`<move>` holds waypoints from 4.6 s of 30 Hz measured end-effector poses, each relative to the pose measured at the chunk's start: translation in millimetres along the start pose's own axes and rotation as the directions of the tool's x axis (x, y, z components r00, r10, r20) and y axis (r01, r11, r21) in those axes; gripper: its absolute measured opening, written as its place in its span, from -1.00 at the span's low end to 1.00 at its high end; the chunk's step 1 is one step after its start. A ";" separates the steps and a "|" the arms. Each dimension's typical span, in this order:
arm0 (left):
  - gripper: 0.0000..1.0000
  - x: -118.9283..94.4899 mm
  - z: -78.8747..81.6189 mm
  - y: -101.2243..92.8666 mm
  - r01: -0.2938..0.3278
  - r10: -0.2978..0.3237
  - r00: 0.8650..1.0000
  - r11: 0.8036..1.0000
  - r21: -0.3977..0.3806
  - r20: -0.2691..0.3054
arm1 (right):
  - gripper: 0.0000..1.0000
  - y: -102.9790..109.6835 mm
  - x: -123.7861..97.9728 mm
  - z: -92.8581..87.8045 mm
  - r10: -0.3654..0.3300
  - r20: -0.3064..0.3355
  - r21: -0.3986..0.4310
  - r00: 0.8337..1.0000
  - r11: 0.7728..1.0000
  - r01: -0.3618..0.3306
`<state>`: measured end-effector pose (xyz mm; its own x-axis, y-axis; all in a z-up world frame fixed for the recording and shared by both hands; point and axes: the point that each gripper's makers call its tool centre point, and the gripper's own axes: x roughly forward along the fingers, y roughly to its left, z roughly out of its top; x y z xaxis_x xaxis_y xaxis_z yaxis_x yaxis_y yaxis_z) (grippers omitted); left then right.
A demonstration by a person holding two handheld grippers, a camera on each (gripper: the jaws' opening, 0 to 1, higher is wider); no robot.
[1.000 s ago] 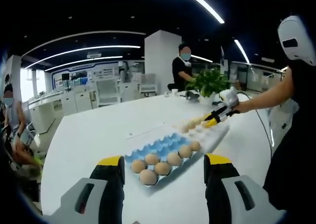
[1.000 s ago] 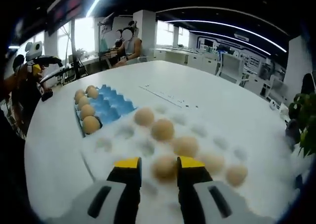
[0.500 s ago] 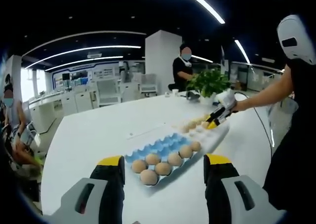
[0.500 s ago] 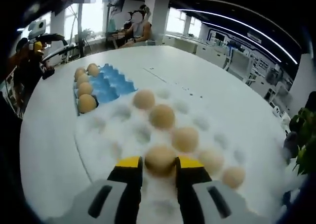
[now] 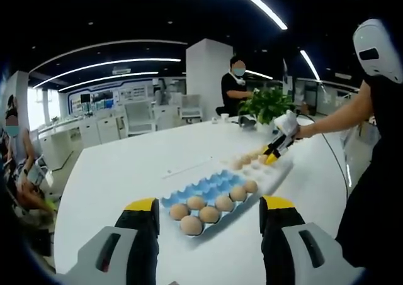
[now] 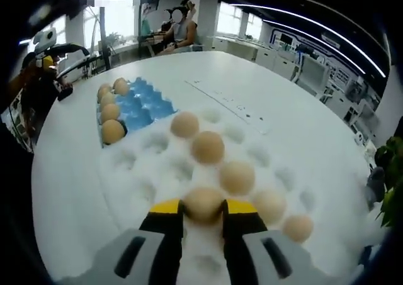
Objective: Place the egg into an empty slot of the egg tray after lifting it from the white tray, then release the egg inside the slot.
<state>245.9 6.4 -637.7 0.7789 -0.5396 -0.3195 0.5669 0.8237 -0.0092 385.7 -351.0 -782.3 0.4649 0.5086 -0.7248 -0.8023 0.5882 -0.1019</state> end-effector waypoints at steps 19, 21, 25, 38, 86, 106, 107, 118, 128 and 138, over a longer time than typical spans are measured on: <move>0.29 -0.1 -1.8 1.6 0.002 -0.002 1.000 1.000 -0.007 0.007 | -0.53 8.8 -18.9 36.8 0.008 0.064 -0.005 0.998 1.000 -0.008; 0.29 -0.8 -2.0 2.1 -0.001 0.001 1.000 1.000 -0.009 0.008 | -0.53 10.5 -17.3 40.1 0.014 0.072 -0.004 0.997 1.000 -0.014; 0.29 -2.3 -3.3 3.4 -0.005 0.005 1.000 1.000 -0.010 0.006 | -0.53 17.7 -10.4 51.6 0.036 0.084 -0.022 0.996 0.999 -0.034; 0.29 -7.1 -5.3 6.8 -0.019 0.019 1.000 1.000 -0.016 0.006 | -0.53 47.3 16.6 90.3 0.119 0.115 -0.092 0.986 0.990 -0.108; 0.29 -20.3 -12.5 18.1 -0.057 0.057 0.998 0.998 -0.035 0.004 | -0.52 144.6 84.8 172.6 0.349 0.134 -0.253 0.927 0.917 -0.309; 0.29 -23.7 -16.3 20.8 -0.069 0.069 0.998 0.997 -0.042 0.000 | -0.52 160.3 110.3 176.2 0.375 0.100 -0.262 0.921 0.903 -0.340; 0.29 -23.9 -16.6 21.1 -0.070 0.070 0.998 0.997 -0.043 0.000 | -0.52 160.3 111.6 175.6 0.375 0.096 -0.264 0.922 0.903 -0.340; 0.29 -23.6 -18.0 21.5 -0.070 0.070 0.998 0.996 -0.050 0.002 | -0.51 165.2 124.0 168.8 0.388 0.036 -0.264 0.921 0.892 -0.366; 0.28 -21.1 -18.0 21.0 -0.064 0.064 0.998 0.997 -0.049 0.002 | -0.51 166.2 130.4 163.7 0.395 -0.017 -0.279 0.919 0.880 -0.384; 0.28 -22.2 -16.3 21.2 -0.065 0.065 0.998 0.997 -0.043 0.002 | -0.46 167.6 128.4 159.0 0.391 -0.004 -0.368 0.920 0.855 -0.365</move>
<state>236.2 38.7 -646.2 0.8147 -0.4855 -0.3171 0.5032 0.8637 -0.0296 370.5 -87.2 -784.1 0.1120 0.6954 -0.7098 -0.9937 0.0853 -0.0732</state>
